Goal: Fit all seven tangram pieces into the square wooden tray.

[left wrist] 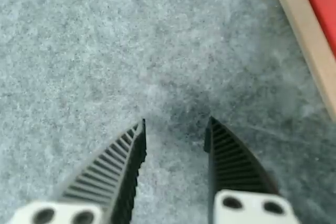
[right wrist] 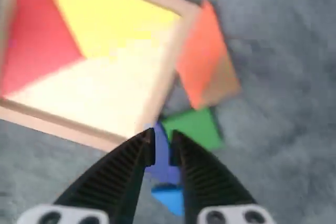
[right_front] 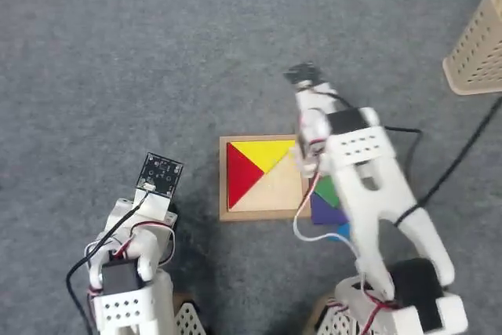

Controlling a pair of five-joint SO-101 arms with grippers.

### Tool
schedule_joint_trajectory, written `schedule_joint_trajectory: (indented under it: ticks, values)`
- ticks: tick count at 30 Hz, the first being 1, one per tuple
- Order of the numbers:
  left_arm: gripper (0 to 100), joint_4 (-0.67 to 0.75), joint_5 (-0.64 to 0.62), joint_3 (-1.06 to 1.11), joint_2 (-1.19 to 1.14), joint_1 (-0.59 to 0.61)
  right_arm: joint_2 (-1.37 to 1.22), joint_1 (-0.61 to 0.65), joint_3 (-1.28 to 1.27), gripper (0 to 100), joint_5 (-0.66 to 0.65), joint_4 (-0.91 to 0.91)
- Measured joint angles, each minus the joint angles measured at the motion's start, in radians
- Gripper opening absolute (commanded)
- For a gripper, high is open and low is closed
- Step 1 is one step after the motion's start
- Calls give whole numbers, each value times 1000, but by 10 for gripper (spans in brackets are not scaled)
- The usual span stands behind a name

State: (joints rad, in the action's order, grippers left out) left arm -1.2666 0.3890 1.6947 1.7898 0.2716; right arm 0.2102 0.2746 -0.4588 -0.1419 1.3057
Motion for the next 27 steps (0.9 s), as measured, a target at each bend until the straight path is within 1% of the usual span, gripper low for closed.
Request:
schedule_joint_trajectory:
  ticks: [3, 7, 11, 14, 16, 19, 27]
  values:
    - [176, 0, 0, 0, 0, 0, 3, -87, -35, 128, -49, 6]
    - [176, 0, 0, 0, 0, 0, 3, -112, -100, 132, -95, -17]
    - [176, 0, 0, 0, 0, 0, 3, -106, -100, 206, -106, -52]
    - [176, 0, 0, 0, 0, 0, -14, -98, -48, 264, -107, -57]
    - [176, 0, 0, 0, 0, 0, -78, -64, 14, 288, -123, -57]
    - [176, 0, 0, 0, 0, 0, -216, -14, 115, 291, -126, -57]
    - [176, 0, 0, 0, 0, 0, -508, 6, 301, 289, -127, -60]
